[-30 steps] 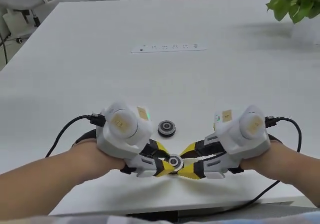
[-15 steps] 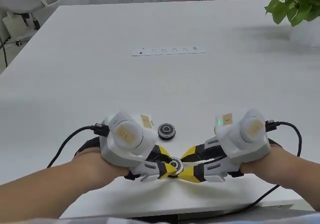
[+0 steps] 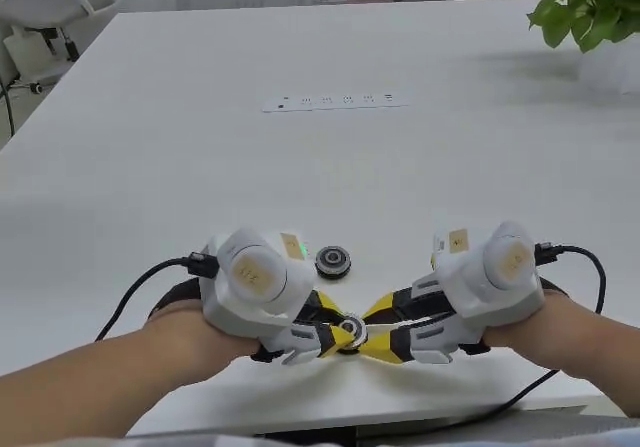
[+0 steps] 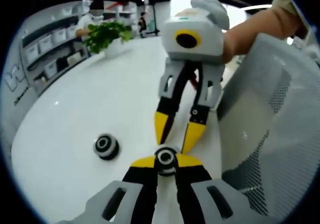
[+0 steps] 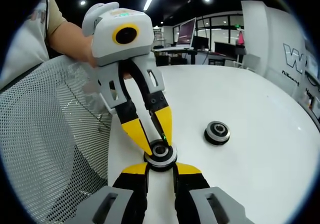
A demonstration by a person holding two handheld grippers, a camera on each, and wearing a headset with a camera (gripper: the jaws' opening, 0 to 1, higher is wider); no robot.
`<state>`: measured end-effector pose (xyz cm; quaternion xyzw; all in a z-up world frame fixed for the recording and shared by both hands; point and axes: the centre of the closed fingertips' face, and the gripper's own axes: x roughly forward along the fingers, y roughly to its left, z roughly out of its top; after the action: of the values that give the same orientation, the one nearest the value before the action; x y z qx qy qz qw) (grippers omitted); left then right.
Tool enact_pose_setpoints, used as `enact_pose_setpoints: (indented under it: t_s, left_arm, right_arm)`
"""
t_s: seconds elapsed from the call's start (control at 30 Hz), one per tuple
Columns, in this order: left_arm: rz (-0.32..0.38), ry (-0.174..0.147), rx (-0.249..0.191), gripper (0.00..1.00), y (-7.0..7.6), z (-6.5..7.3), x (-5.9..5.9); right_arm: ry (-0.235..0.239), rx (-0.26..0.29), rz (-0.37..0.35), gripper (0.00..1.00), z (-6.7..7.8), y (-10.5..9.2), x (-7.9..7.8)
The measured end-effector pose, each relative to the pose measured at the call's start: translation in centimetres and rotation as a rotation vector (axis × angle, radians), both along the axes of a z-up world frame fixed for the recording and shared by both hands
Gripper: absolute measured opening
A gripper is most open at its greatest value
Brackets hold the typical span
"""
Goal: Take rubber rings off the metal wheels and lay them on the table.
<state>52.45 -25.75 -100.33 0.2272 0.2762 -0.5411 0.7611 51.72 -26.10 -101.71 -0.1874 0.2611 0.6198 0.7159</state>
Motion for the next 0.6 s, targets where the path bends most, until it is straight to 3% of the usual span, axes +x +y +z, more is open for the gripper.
enact_pose_setpoints:
  t_s: [0.23,0.27,0.37,0.43,0.6]
  left_arm:
    - [0.005,-0.001,0.001,0.13,-0.01,-0.02,0.05]
    - [0.006,-0.001,0.001,0.13,-0.02,-0.02,0.05]
    - [0.006,0.000,-0.001,0.13,-0.10,-0.02,-0.02]
    - [0.005,-0.003,0.001,0.13,-0.10,-0.03,0.00]
    - [0.006,-0.004,0.001,0.13,-0.11,-0.04,0.02]
  right_arm:
    - [0.014,-0.001,-0.017,0.14,-0.13,-0.19,0.04]
    - [0.010,-0.020,-0.026,0.11,-0.35,-0.53,0.22]
    - [0.063,-0.003,-0.070,0.01,-0.29,-0.83,0.53]
    - [0.047,-0.007,-0.065,0.01,-0.31,-0.78,0.47]
    - [0.057,-0.014,-0.075,0.01,-0.42,-0.82,0.54]
